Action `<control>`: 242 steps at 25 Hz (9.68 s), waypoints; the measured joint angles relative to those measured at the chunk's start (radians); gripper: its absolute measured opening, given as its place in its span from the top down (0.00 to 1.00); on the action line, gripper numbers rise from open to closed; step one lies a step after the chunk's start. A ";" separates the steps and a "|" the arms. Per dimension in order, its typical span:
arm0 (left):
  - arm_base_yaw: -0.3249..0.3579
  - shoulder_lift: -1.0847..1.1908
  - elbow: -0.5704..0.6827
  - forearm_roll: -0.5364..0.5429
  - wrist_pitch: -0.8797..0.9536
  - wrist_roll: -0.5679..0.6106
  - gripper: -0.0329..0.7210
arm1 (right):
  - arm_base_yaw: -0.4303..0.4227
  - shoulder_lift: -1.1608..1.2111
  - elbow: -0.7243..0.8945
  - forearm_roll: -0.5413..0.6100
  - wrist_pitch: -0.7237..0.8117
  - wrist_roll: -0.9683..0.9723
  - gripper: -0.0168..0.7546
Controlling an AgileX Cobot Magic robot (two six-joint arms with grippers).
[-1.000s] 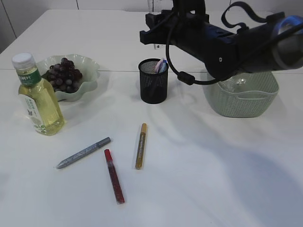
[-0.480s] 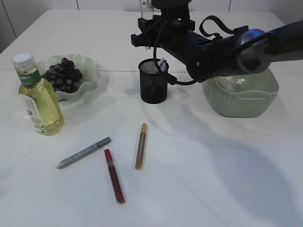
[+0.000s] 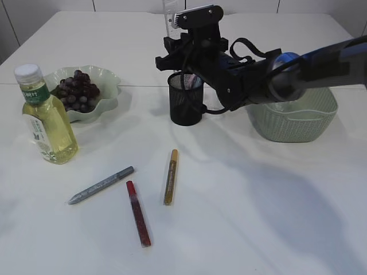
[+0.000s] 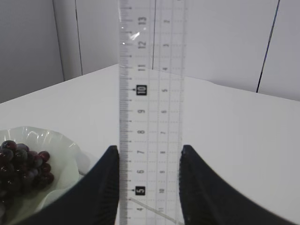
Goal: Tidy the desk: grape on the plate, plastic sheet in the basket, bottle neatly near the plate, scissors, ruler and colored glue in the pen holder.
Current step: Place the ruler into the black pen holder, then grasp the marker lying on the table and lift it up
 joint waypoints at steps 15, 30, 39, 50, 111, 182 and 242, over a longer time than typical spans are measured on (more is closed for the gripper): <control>0.000 0.012 0.000 0.013 -0.052 0.000 0.56 | -0.029 0.051 -0.037 0.007 0.002 -0.037 0.58; 0.000 0.021 0.000 0.013 -0.063 0.000 0.56 | -0.030 0.070 -0.054 0.008 0.008 -0.038 0.58; 0.000 0.021 0.000 0.031 -0.063 0.000 0.56 | -0.030 0.128 -0.079 0.008 0.008 -0.038 0.58; 0.000 0.021 0.000 0.051 -0.080 0.000 0.56 | -0.030 0.128 -0.082 0.008 0.008 -0.038 0.58; 0.000 0.021 0.000 0.066 -0.112 0.000 0.56 | -0.030 0.128 -0.082 0.008 0.042 -0.038 0.57; 0.000 0.110 0.000 0.062 -0.069 0.000 0.56 | -0.030 -0.566 -0.086 0.181 1.470 0.030 0.50; 0.000 1.147 -0.344 0.008 -0.172 0.511 0.56 | -0.030 -0.571 0.034 0.196 1.775 0.070 0.51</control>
